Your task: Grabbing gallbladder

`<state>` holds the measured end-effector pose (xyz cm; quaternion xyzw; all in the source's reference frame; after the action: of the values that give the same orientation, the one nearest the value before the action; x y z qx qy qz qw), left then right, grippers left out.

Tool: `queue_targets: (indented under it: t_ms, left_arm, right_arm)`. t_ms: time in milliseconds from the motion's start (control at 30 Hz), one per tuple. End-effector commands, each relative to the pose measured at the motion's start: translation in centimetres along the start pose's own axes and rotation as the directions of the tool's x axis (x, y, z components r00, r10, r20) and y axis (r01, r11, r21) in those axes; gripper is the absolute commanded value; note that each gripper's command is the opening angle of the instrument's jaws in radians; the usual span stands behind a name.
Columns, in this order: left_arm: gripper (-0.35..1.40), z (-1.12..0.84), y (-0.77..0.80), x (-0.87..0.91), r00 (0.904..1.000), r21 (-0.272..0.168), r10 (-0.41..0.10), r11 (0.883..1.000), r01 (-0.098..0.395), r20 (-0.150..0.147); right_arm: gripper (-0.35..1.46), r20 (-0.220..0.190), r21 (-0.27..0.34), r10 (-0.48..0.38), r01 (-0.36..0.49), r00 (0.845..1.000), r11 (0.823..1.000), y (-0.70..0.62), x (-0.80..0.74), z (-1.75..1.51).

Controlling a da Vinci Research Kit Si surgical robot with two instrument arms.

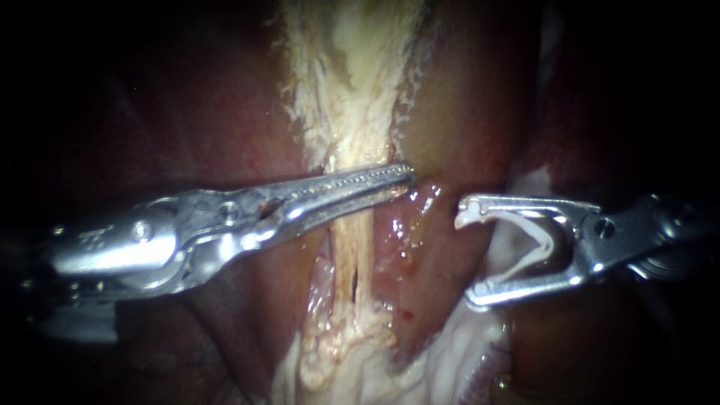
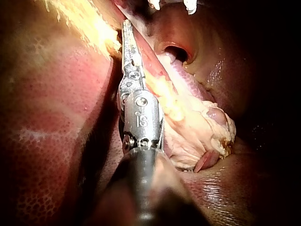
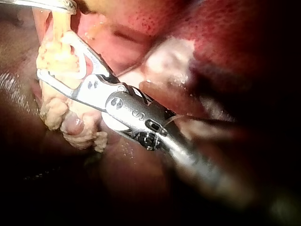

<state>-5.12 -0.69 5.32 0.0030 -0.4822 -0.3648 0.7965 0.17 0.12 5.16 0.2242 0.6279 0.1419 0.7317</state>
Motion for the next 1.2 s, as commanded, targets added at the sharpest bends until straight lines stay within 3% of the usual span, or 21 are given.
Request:
queue_targets:
  t_ms: [33, 267, 333, 400, 533, 733, 900, 1200]
  left_arm:
    - [-0.35, -0.01, 0.0, 0.0, 1.0, 0.0, 0.0, 1.0, 0.0, 0.0]
    - [-0.35, -0.01, 0.0, -0.01, 1.0, 0.003, 0.005, 1.0, -0.005, 0.0]
    - [-0.25, -0.03, 0.0, -0.02, 0.9999, 0.01, 0.017, 1.0, -0.017, 0.0]
    - [-0.01, -0.05, 0.0, -0.05, 0.9999, 0.021, 0.015, 1.0, -0.015, 0.0]
    - [0.27, -0.12, 0.02, -0.14, 0.9997, 0.026, 0.023, 0.999, -0.023, -0.002]
    - [0.52, -0.24, 0.04, -0.24, 0.9993, 0.032, 0.036, 0.999, -0.036, -0.004]
    - [0.57, -0.36, 0.02, -0.32, 0.9995, 0.037, 0.033, 0.999, -0.032, -0.005]
    - [0.57, -0.7, -0.15, -0.61, 0.9997, 0.031, 0.023, 0.999, -0.022, -0.011]
  right_arm:
    - [0.57, 0.0, 0.0, 0.0, 0.0, 1.0, 1.0, 0.0, 0.0, 0.0]
    - [0.57, 0.0, 0.0, 0.0, 0.0, 1.0, 1.0, 0.0, 0.0, 0.0]
    - [0.57, 0.0, 0.0, 0.0, 0.0, 1.0, 1.0, 0.0, 0.0, 0.0]
    - [0.57, 0.0, 0.0, 0.0, 0.0, 1.0, 1.0, 0.0, 0.0, 0.0]
    - [0.57, 0.0, 0.0, 0.0, 0.0, 1.0, 1.0, 0.0, 0.0, 0.0]
    - [0.57, 0.0, 0.0, 0.0, 0.0, 1.0, 1.0, 0.0, 0.0, 0.0]
    - [0.57, 0.0, 0.0, 0.0, 0.0, 1.0, 1.0, 0.0, 0.0, 0.0]
    - [0.57, 0.0, 0.0, 0.0, 0.0, 1.0, 1.0, 0.0, 0.0, 0.0]
